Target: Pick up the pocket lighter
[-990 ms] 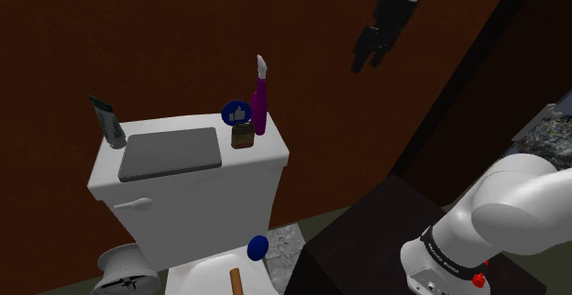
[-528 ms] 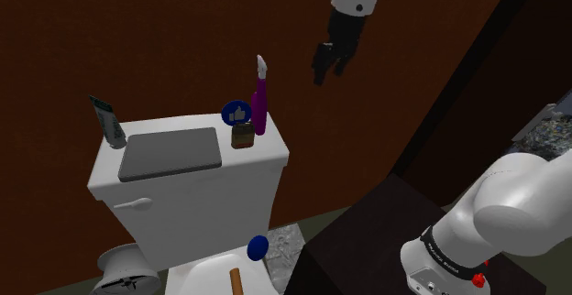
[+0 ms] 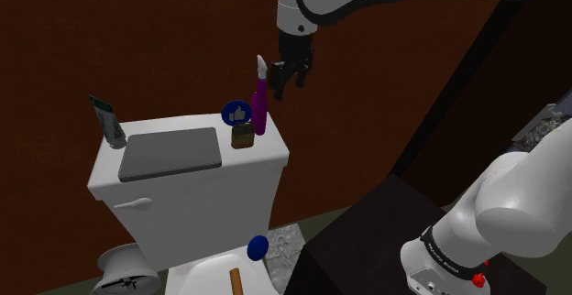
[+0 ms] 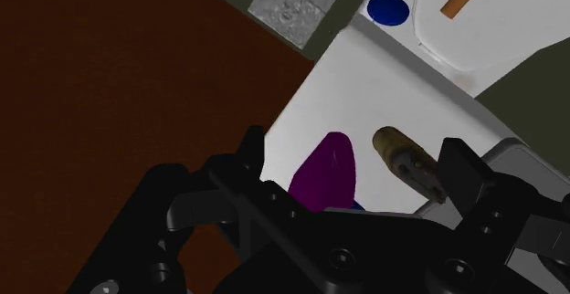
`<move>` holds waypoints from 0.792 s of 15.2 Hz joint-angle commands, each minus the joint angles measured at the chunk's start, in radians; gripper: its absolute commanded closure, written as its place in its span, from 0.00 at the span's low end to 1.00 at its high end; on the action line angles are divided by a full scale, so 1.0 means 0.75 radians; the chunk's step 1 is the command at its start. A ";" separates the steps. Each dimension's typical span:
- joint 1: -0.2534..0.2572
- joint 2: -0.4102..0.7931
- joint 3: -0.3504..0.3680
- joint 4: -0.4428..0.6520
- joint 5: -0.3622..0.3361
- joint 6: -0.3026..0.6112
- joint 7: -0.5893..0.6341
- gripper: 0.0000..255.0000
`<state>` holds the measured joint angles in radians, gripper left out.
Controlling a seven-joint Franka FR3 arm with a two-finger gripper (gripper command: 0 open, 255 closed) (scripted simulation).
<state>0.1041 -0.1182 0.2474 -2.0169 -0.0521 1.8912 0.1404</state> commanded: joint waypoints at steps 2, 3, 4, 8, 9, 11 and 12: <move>0.025 0.152 0.040 0.090 -0.063 0.019 0.054 0.00; 0.037 0.204 0.052 0.127 -0.085 0.018 0.073 0.00; 0.049 0.257 0.063 0.166 -0.108 0.015 0.092 0.00; 0.111 0.471 0.091 0.337 -0.202 -0.011 0.160 0.00; 0.129 0.526 0.095 0.384 -0.225 -0.021 0.175 0.00; 0.148 0.580 0.095 0.417 -0.248 -0.015 0.190 0.00; 0.148 0.585 0.093 0.406 -0.250 0.000 0.193 0.00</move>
<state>0.2114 0.3090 0.3174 -1.7134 -0.2342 1.8838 0.2801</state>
